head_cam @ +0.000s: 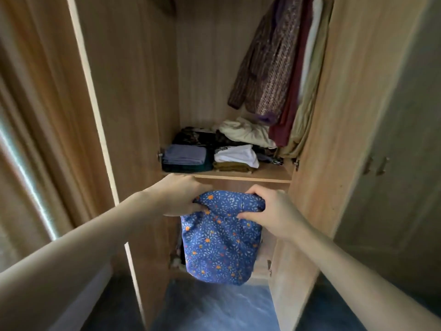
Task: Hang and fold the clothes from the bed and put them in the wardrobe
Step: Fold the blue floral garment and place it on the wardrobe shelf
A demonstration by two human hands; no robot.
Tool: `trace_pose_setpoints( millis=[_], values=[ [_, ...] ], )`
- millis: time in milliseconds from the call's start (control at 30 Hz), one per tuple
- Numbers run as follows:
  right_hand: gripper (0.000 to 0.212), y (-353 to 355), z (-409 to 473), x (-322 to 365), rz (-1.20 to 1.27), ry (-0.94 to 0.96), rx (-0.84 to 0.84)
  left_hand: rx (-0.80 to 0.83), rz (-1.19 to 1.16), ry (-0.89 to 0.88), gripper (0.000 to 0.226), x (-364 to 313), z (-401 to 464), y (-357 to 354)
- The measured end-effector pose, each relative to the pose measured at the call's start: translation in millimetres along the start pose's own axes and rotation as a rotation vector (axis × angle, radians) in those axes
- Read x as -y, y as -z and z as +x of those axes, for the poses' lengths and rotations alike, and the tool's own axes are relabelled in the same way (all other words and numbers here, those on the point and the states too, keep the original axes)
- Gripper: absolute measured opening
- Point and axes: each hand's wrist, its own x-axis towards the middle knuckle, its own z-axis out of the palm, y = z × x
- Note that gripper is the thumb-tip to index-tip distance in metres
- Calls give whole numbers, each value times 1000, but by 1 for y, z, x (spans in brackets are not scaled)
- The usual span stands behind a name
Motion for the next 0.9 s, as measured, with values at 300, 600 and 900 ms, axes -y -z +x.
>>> trace_pose_setpoints(
  millis=[300,600,900],
  values=[
    [32,-39,113,-27,77,76,-14,75,-211,163,79,58,51,-19],
    [53,-55,213,-94,266,4,143,157,-533,117,49,117,170,-60],
    [65,-109,285,-170,828,-193,497,55,-599,203,39,185,239,-82]
  ],
)
